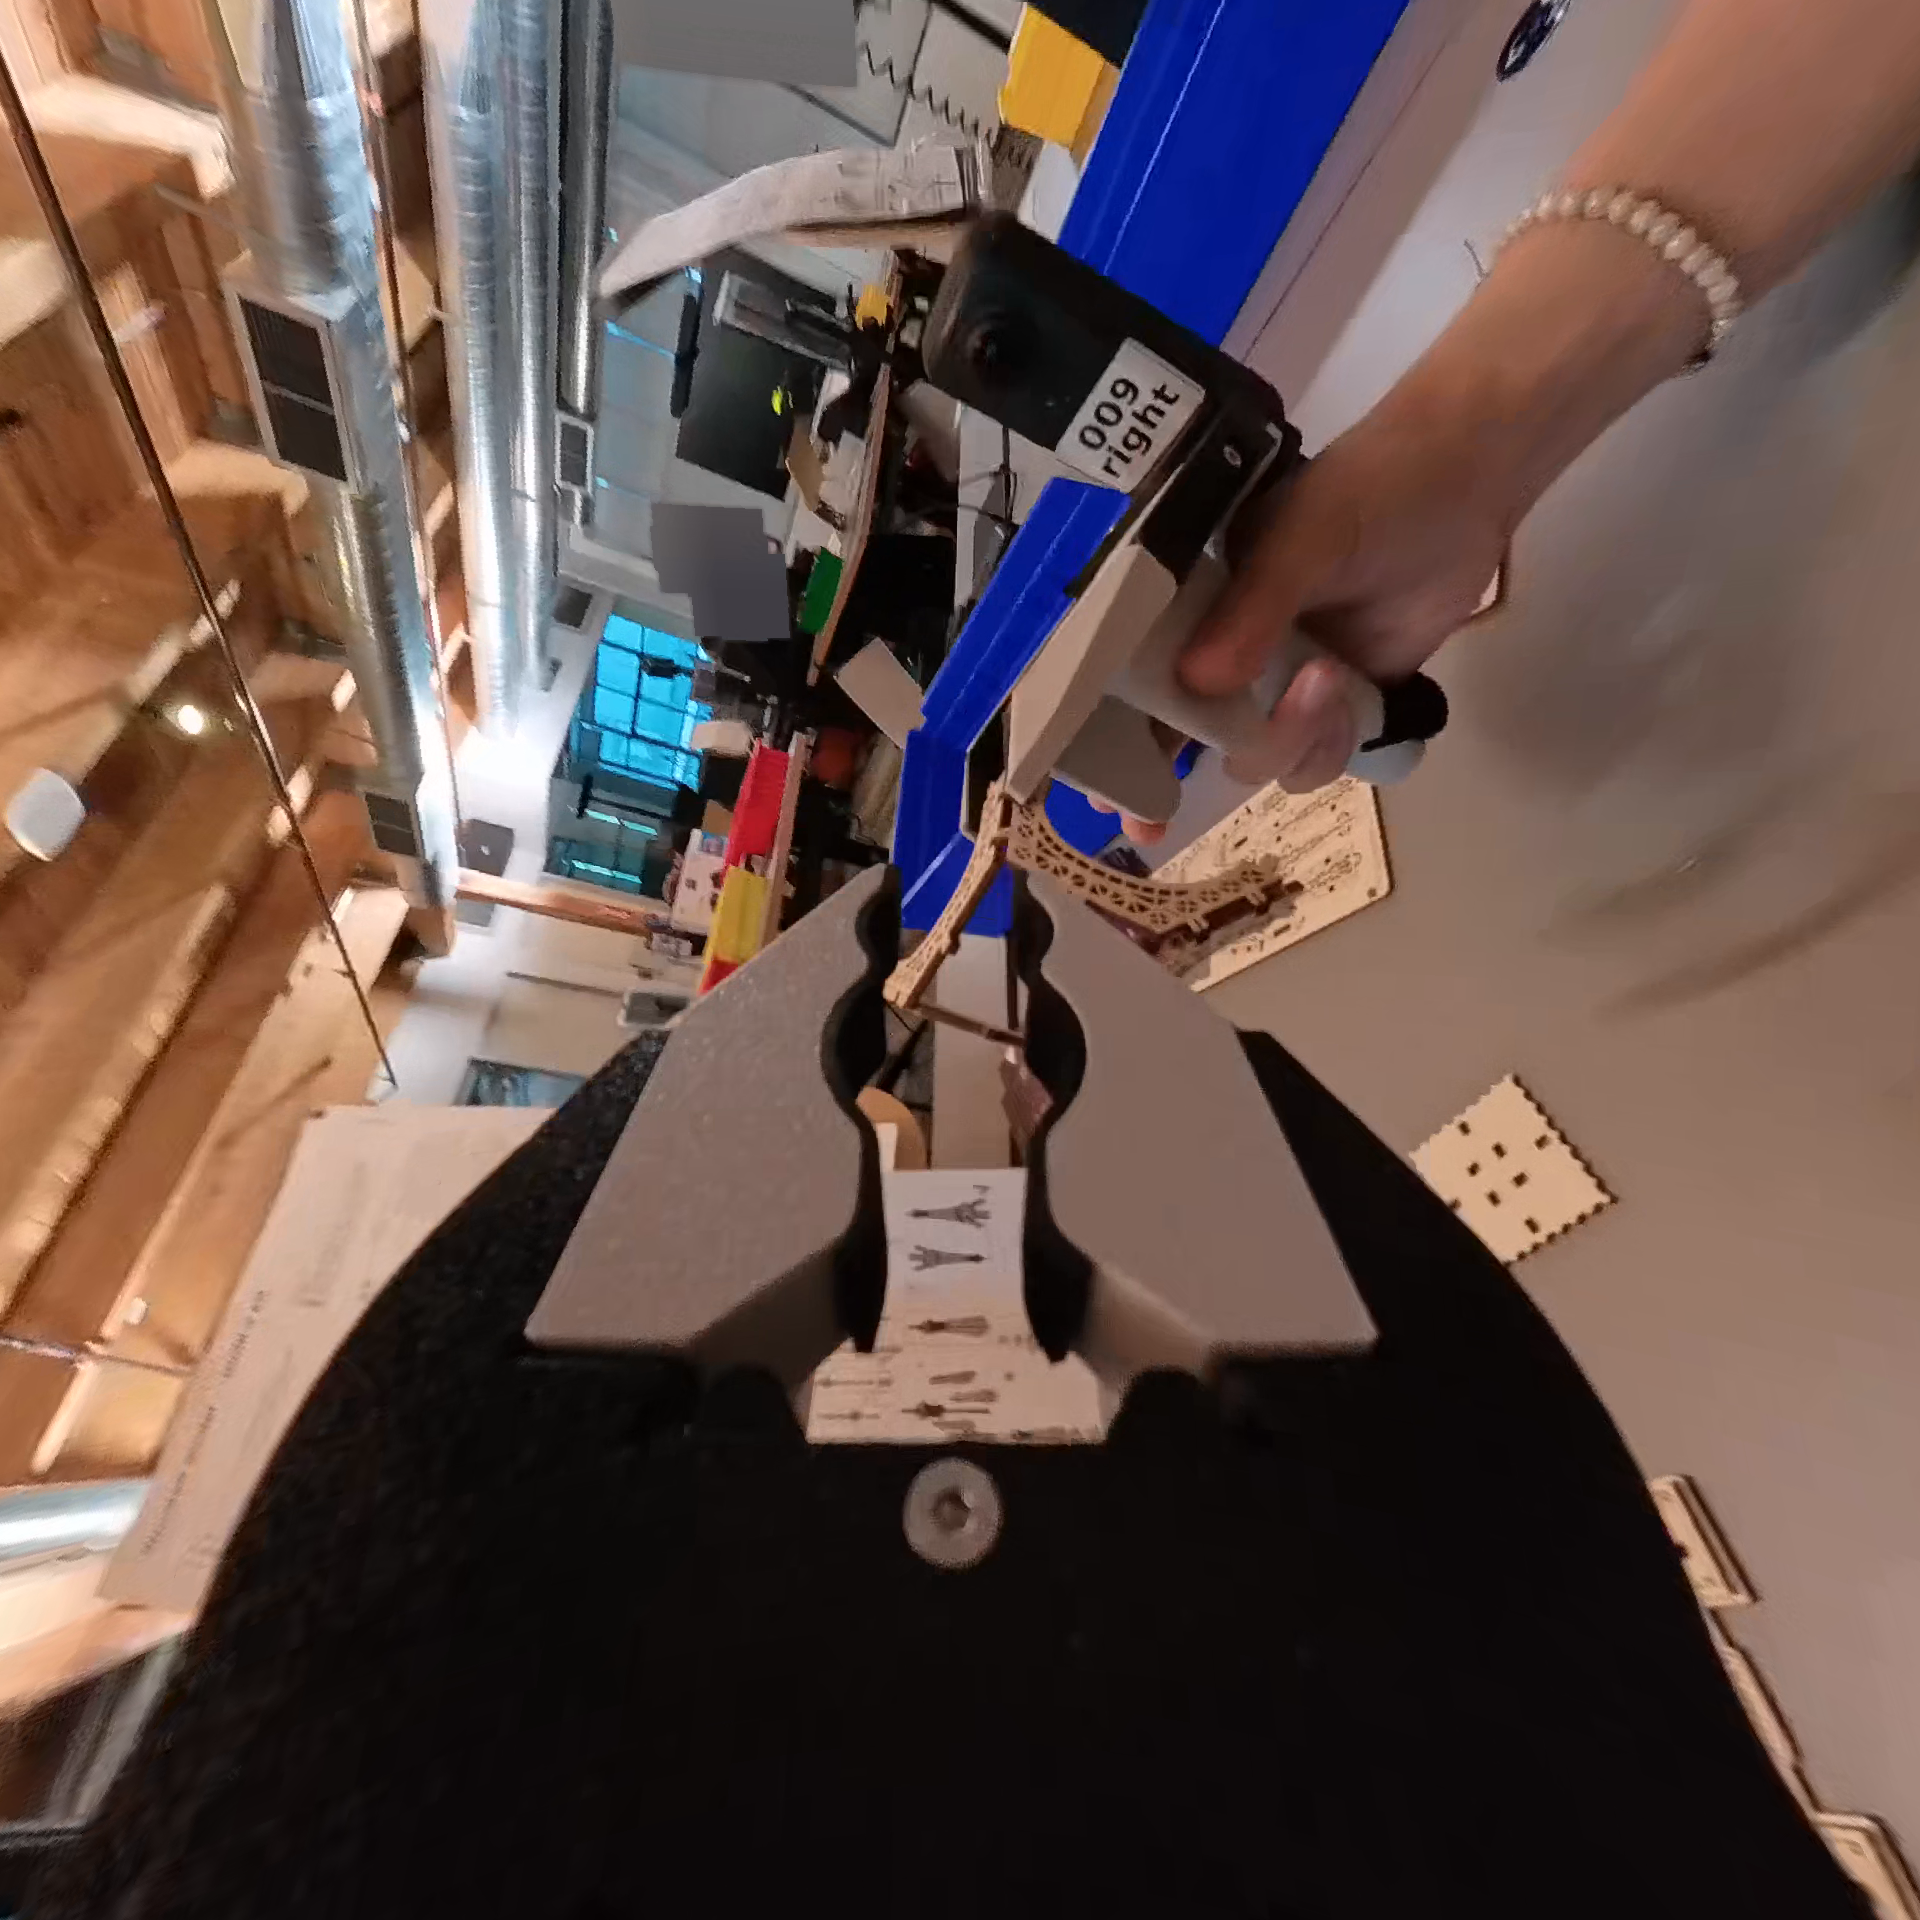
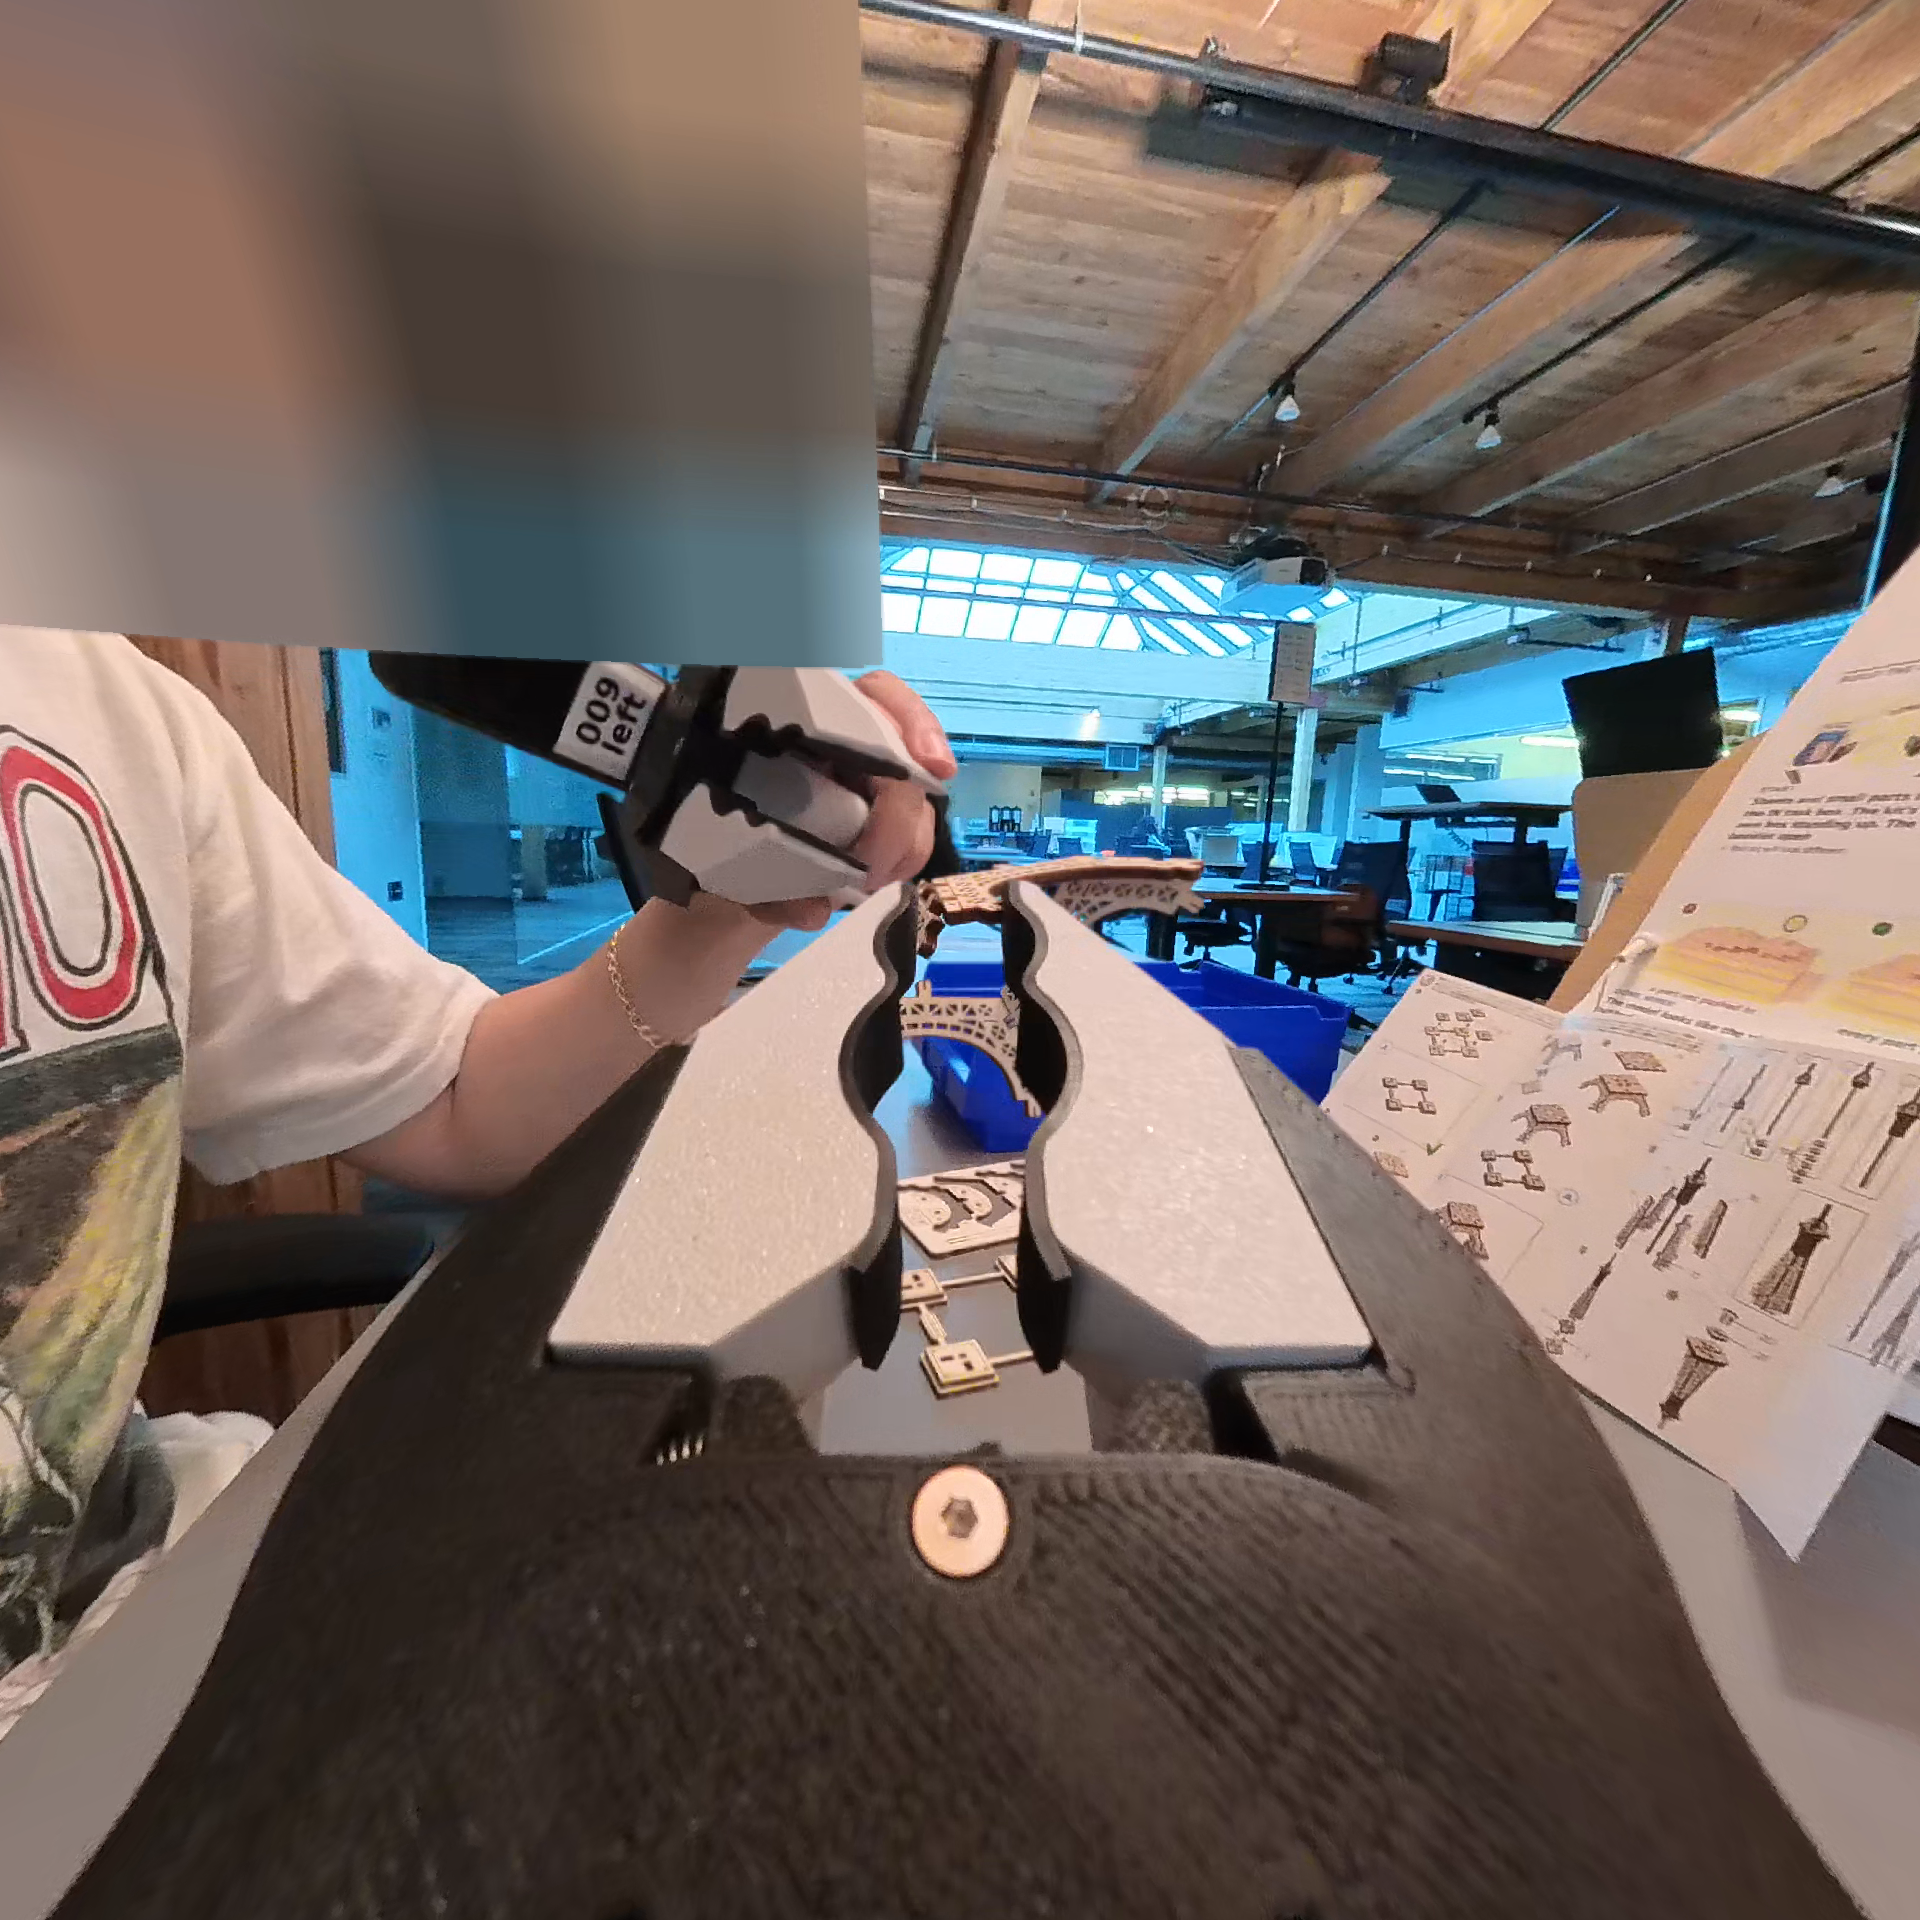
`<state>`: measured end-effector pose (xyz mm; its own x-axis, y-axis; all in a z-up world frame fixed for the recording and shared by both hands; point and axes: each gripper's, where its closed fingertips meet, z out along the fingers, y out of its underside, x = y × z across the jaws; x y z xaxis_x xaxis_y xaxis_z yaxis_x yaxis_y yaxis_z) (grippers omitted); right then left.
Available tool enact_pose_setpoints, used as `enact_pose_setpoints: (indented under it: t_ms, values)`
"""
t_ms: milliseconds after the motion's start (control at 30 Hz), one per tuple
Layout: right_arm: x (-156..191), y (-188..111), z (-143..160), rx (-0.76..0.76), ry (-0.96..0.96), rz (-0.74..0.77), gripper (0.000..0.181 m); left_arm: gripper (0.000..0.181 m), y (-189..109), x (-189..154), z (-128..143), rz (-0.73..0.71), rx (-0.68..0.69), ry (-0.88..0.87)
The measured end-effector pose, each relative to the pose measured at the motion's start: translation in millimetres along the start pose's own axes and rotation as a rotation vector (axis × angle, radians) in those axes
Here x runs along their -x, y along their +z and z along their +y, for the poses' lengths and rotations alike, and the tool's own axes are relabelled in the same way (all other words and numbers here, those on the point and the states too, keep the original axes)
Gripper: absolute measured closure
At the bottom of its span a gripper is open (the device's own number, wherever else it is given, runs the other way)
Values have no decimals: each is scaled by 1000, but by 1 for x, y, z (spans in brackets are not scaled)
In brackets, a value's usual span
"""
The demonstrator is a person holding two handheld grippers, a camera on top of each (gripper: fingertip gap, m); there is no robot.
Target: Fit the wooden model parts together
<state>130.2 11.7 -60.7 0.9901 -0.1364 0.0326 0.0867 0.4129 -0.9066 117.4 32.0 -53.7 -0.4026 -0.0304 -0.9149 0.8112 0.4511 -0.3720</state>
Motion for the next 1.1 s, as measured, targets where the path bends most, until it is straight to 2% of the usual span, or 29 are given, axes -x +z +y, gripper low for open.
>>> enact_pose_setpoints:
  t_ms: [100,233,433,600,700,933,1100]
  values:
    - [2,2,2,10,-3,-5,169,153,7,-10,8,46,64,-22]
    - [5,3,1,3,-5,-14,170,141,12,-24,8,129,66,-93]
    - [9,5,4,18,-3,-36,170,144,21,-31,14,164,95,-200]
    - [10,6,7,30,-12,-36,170,148,25,-35,19,163,142,-183]
    - [14,6,6,26,-5,-64,171,162,24,-33,16,159,126,-187]
    - [13,7,9,39,-43,-41,171,161,23,-34,20,163,137,-183]
    - [0,4,1,-28,51,15,172,150,23,-28,26,142,173,-215]
